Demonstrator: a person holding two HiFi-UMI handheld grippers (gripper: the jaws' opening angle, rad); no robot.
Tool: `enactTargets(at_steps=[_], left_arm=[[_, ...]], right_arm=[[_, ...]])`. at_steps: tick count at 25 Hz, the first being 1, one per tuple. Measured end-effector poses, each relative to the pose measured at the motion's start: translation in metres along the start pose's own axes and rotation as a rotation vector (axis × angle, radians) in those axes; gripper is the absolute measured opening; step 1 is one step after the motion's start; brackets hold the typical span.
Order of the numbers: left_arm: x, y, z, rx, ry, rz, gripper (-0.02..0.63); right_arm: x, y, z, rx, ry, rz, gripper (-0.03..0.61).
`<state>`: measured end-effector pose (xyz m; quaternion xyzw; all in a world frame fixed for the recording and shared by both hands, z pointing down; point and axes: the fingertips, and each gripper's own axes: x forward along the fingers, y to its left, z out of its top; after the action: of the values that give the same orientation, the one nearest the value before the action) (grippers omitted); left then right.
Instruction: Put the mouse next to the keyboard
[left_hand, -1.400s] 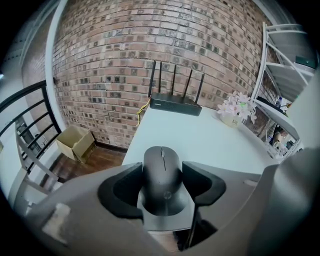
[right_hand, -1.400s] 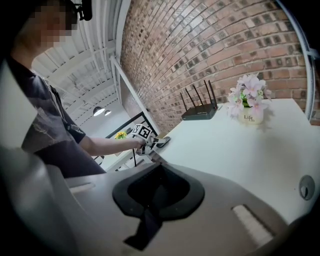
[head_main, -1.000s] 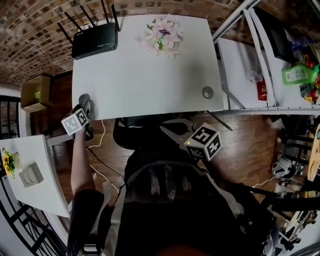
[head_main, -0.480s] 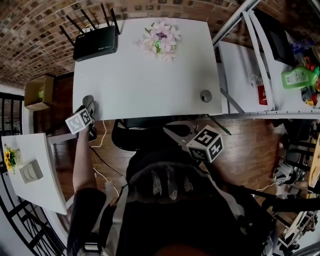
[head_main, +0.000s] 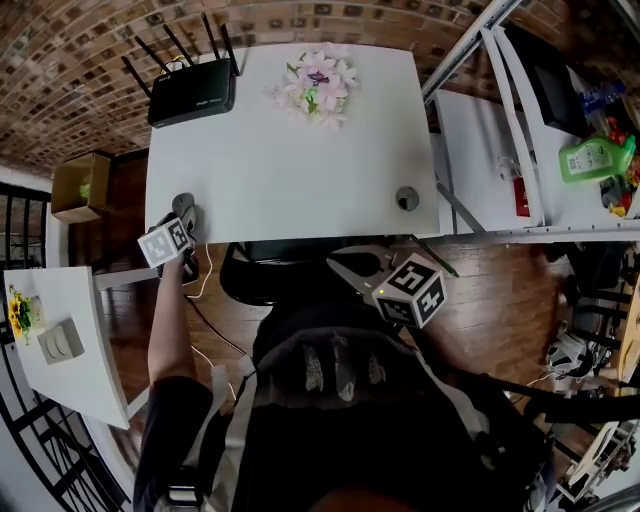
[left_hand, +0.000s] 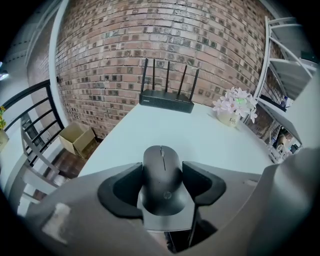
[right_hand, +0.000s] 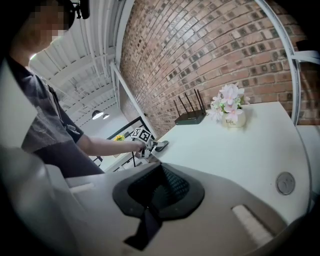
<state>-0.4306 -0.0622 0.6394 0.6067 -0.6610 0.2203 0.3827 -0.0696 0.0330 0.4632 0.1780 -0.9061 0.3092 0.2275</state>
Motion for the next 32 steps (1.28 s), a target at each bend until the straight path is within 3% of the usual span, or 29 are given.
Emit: enactTargets(at_steps=[32], left_arm=[[0.009,-0.060,-0.007,-0.020,0.017,0.003,0.261]], right_arm=[[-0.036,-0.023,-0.016,0.027,-0.016,0.034,0.005]])
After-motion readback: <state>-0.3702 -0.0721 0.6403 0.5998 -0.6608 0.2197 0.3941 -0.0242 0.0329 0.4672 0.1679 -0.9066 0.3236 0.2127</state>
